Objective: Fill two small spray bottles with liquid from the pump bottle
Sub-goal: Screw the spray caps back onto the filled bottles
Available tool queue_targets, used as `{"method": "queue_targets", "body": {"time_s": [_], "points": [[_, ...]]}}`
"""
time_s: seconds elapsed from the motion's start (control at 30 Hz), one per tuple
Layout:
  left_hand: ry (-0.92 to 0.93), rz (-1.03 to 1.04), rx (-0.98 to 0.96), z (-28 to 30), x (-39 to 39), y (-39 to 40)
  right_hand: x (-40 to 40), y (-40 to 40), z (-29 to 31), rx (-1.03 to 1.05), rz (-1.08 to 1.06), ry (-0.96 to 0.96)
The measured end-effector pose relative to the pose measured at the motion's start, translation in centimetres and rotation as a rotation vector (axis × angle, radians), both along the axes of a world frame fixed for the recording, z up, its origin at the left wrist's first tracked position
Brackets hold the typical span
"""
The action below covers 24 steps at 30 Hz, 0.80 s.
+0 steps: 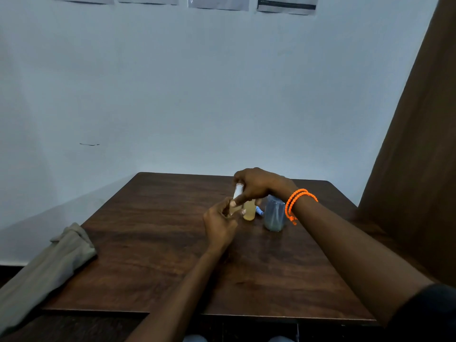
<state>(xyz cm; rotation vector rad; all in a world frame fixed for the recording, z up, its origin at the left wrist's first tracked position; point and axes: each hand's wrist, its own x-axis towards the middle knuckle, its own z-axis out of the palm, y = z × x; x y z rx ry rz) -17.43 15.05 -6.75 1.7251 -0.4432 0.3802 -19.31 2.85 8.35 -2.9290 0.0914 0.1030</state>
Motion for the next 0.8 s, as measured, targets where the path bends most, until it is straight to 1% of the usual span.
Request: {"method": "queue_targets", "body": {"time_s": [0.1, 0.2, 0.3, 0.4, 0.5, 0.6, 0.67, 0.73, 0.8], "points": [[-0.014, -0.013, 0.014, 0.2, 0.2, -0.1, 0.1, -0.1, 0.5, 0.021, 0.035, -0.042], [0.011, -0.003, -0.012, 0.2, 0.3, -0.2, 0.3, 0.1, 0.3, 0.042, -0.013, -0.032], [0.027, 0.021, 0.006, 0.3, 0.2, -0.2, 0.7, 0.2, -0.4, 0.0, -0.079, -0.019], [0.026, -0.004, 0.003, 0.4, 0.2, -0.1, 0.5, 0.2, -0.2, -0.011, -0.016, 0.001], [0.012, -0.004, -0.003, 0.8, 0.4, -0.3, 0.5, 0.3, 0.1, 0.027, 0.022, -0.038], [0.024, 0.009, -0.008, 0.9, 0.4, -0.5, 1.0, 0.4, -0.3, -0.046, -0.038, -0.05], [0.044, 0.015, -0.002, 0.8, 0.5, -0.4, 1.2, 0.0, -0.6, -0.035, -0.074, -0.015], [0.066, 0.015, 0.005, 0.7, 0.7, -0.3, 1.3, -0.3, -0.2, 0.019, -0.037, 0.023], [0.055, -0.005, 0.01, 0.8, 0.8, -0.3, 1.2, -0.5, 0.7, -0.01, 0.046, 0.0]]}}
